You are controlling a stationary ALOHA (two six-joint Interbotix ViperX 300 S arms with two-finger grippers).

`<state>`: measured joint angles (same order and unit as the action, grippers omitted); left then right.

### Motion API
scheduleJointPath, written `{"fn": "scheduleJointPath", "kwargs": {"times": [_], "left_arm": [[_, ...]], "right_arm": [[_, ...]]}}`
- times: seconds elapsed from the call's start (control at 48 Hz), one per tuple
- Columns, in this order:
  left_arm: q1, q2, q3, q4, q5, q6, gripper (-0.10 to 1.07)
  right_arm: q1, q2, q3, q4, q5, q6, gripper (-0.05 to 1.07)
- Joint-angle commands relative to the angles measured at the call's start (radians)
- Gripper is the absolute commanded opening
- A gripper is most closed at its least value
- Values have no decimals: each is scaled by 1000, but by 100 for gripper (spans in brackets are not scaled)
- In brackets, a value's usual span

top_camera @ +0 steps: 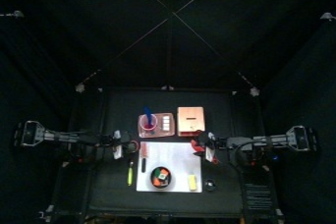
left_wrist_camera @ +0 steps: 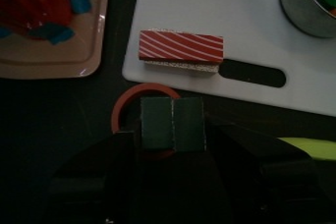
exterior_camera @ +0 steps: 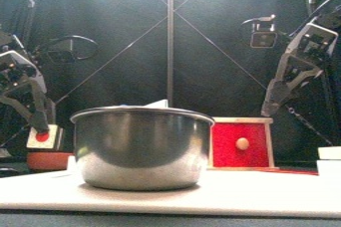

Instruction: Put bottom two sushi roll pieces innto bowl

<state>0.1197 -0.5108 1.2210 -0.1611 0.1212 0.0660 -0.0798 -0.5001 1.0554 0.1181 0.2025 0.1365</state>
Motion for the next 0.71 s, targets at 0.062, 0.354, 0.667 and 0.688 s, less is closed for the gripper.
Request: {"fn": "scheduleJointPath", "kwargs": {"times": [0.062,0.354,0.667,0.688], "left_arm": [[15,0,-11,5,-38,2,98],[20,-38,-49,64,-100,5,98],[-46,-87,-81,78,-341,6,98],[-54,-86,-80,77,-359,6,98]], "right_arm": [[5,-6,-21,29,0,2,86],[5,-6,-25,34,15,0,86],[-3,-8,-44,18,-3,-3,86],[-3,-8,-48,15,-9,-3,86]]}}
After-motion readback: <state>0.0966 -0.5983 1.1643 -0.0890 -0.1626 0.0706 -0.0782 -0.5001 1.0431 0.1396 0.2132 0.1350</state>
